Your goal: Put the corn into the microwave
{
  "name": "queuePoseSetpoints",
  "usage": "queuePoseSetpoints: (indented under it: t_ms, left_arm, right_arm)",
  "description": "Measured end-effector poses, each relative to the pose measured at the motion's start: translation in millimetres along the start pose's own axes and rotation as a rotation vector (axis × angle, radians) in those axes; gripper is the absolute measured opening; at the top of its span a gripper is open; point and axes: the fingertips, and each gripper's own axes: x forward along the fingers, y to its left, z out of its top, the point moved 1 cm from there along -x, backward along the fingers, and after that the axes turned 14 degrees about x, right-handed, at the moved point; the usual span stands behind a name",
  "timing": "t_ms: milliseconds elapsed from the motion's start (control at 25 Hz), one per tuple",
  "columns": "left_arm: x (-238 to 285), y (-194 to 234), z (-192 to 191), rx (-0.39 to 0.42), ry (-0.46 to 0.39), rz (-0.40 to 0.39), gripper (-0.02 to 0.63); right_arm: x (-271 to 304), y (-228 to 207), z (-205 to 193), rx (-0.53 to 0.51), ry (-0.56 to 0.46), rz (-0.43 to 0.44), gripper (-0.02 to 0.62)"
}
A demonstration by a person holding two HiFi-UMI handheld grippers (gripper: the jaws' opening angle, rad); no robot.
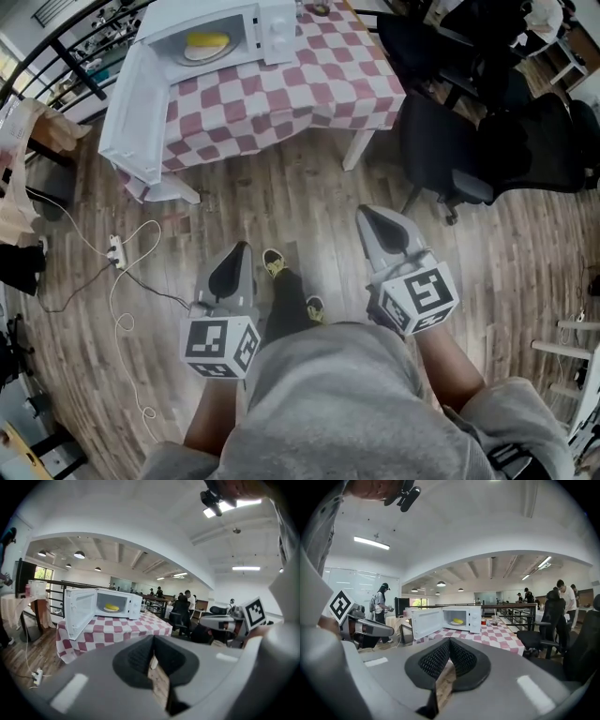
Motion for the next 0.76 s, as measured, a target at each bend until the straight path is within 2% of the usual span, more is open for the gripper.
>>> queuePoseSetpoints:
  t_ms: [280,520,760]
  left_arm:
    - [-14.8,-20.1,0.2,0.004,0.000,0.000,0.011]
    - [-19.9,-30.3,10.0,0.120,-0.015,0.019,0.011]
    - [-22.3,-34.1,12.8,0.144,-0.026,0.017,0.011]
  right_arm:
    - [-26.7,-1.8,-0.3,0.000,-0.027,-0.004,-0.002]
    - [-32.5,-4.3,-1.8,0.015,-0.043,-0.006,-0.002]
    - [-33.8,-2.8,-2.6,0.034,-0.050,-0.004,-0.002]
